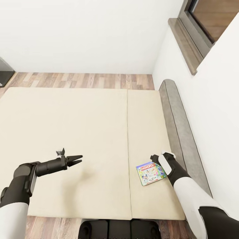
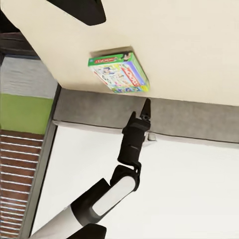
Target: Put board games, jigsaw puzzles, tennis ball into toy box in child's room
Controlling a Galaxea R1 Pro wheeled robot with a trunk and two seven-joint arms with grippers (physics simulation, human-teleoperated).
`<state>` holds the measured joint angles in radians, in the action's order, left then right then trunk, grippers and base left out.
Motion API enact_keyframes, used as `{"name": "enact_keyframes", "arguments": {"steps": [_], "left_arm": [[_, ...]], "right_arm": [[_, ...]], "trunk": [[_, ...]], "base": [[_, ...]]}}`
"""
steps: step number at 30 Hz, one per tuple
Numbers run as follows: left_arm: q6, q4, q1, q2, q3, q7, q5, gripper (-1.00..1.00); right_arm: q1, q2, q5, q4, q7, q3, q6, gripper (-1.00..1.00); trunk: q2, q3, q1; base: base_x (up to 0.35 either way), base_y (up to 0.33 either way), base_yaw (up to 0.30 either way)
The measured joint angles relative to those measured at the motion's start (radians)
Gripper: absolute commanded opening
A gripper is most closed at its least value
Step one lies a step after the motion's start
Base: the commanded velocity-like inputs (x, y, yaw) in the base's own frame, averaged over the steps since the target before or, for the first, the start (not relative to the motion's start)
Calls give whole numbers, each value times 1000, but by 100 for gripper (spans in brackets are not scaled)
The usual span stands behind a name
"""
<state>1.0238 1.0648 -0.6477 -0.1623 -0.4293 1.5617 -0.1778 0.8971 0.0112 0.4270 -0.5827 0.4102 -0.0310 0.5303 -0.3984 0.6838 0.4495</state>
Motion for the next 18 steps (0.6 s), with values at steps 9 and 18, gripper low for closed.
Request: {"name": "enact_keyframes", "arguments": {"steps": [9, 18], "left_arm": [[0, 79, 6, -5, 82, 0, 75, 100], [-13, 87, 6, 1, 184, 2, 110, 100]], "right_arm": [[-1, -26, -2, 0, -7, -3, -2, 100], [-1, -30, -3, 0, -9, -3, -3, 100]], "trunk": [[0, 15, 0], [0, 29, 0]], "base": [[0, 0, 0], [0, 0, 0]]}}
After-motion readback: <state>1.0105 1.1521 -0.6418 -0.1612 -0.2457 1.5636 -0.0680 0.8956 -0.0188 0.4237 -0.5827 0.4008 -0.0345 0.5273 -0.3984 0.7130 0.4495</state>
